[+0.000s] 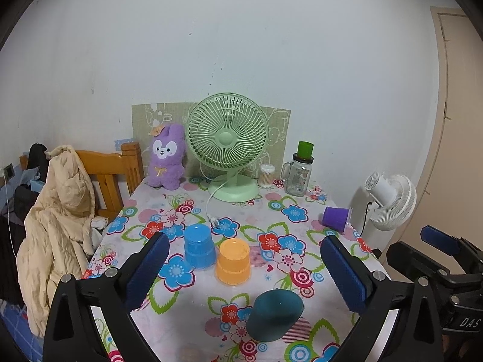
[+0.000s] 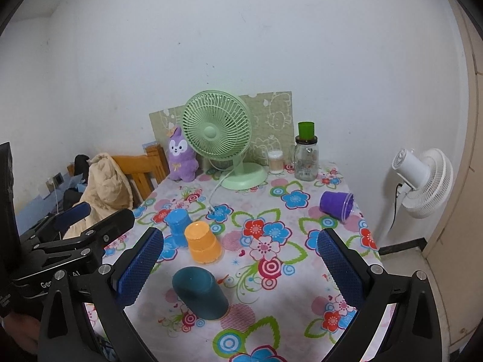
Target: Flip cup upside down
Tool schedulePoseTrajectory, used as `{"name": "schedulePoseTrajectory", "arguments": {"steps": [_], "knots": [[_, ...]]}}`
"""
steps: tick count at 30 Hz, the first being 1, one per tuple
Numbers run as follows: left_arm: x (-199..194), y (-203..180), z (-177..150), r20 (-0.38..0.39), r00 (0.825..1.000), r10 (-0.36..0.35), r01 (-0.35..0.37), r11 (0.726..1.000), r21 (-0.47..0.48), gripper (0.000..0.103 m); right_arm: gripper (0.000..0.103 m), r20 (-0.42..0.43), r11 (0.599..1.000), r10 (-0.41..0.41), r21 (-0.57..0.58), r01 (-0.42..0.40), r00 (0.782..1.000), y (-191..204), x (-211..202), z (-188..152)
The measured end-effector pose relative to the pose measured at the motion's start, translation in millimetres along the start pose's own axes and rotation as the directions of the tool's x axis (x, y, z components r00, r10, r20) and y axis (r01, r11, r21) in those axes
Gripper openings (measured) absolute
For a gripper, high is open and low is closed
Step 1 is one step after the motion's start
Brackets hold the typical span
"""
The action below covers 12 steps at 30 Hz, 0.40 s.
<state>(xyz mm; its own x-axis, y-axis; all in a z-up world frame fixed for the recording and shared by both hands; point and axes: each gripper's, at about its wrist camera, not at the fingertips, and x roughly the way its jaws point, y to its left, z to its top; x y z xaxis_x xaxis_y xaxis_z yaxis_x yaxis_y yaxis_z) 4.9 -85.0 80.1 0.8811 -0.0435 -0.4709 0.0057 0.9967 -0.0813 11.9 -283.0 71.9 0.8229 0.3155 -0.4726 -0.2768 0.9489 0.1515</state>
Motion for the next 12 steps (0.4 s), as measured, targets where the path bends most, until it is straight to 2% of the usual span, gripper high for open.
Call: {"name": "schedulePoseTrajectory", "arguments": {"steps": [12], "knots": [[-2.4,3.3,0.2,0.008,1.000,-0.004,0.004,1.000,0.004,0.103,0.103,-0.006,1.000,0.009,-0.006,-0.009,1.000,2.0,0.6,-0.3]]}}
